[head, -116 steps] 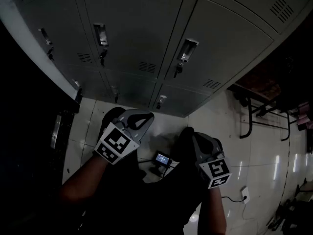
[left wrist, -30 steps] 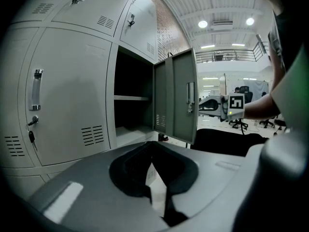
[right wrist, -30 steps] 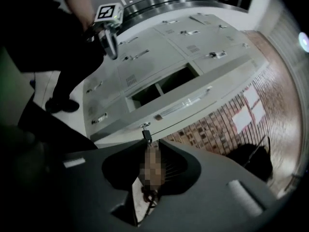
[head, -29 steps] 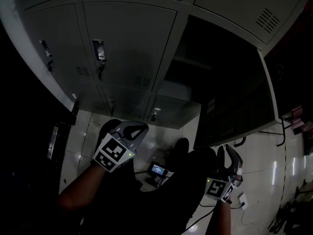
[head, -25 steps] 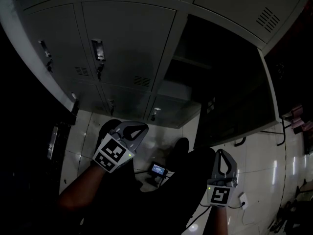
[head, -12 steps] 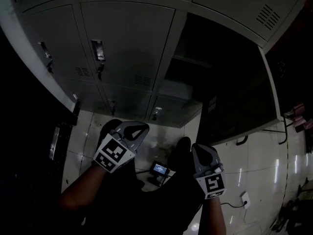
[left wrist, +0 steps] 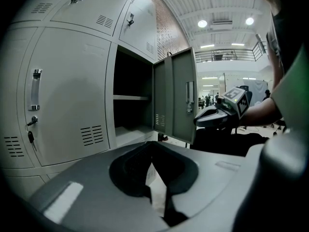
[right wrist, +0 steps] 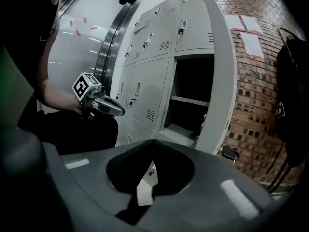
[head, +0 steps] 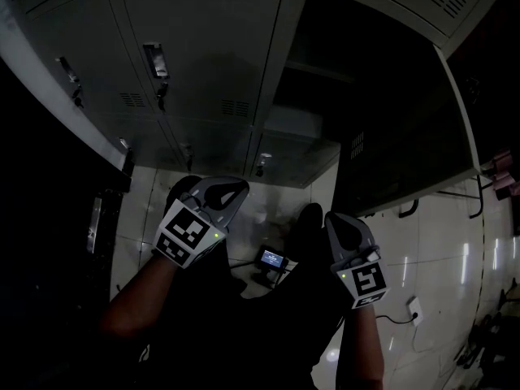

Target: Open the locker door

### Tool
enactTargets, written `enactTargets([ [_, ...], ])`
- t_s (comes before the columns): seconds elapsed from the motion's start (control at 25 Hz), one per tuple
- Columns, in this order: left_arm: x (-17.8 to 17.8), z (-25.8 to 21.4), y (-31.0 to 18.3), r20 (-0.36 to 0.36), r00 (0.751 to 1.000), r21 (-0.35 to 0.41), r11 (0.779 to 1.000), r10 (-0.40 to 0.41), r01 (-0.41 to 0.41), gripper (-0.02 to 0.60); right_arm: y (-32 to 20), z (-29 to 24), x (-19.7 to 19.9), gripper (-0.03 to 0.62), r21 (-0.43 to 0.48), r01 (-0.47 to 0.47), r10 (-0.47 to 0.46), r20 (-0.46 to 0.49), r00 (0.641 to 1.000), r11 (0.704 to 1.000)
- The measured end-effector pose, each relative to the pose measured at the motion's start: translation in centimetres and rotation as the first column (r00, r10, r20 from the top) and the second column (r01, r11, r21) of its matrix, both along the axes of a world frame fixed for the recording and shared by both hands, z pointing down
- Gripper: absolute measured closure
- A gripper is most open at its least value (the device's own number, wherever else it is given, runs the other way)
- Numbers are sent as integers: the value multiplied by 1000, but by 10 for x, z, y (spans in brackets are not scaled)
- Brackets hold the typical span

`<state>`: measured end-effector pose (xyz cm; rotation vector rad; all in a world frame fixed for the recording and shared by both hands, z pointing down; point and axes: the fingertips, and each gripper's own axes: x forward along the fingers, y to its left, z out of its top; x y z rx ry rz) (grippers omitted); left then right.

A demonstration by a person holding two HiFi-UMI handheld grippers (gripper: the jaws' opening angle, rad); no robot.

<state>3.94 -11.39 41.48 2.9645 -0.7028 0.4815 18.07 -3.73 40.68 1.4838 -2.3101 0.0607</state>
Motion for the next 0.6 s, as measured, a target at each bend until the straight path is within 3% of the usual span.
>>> enactTargets([
  [0.6, -1, 5, 1, 11, 1000, -6, 1000, -3, 3, 569, 1, 9, -2, 593, -20, 3, -4, -31, 1000, 1000],
])
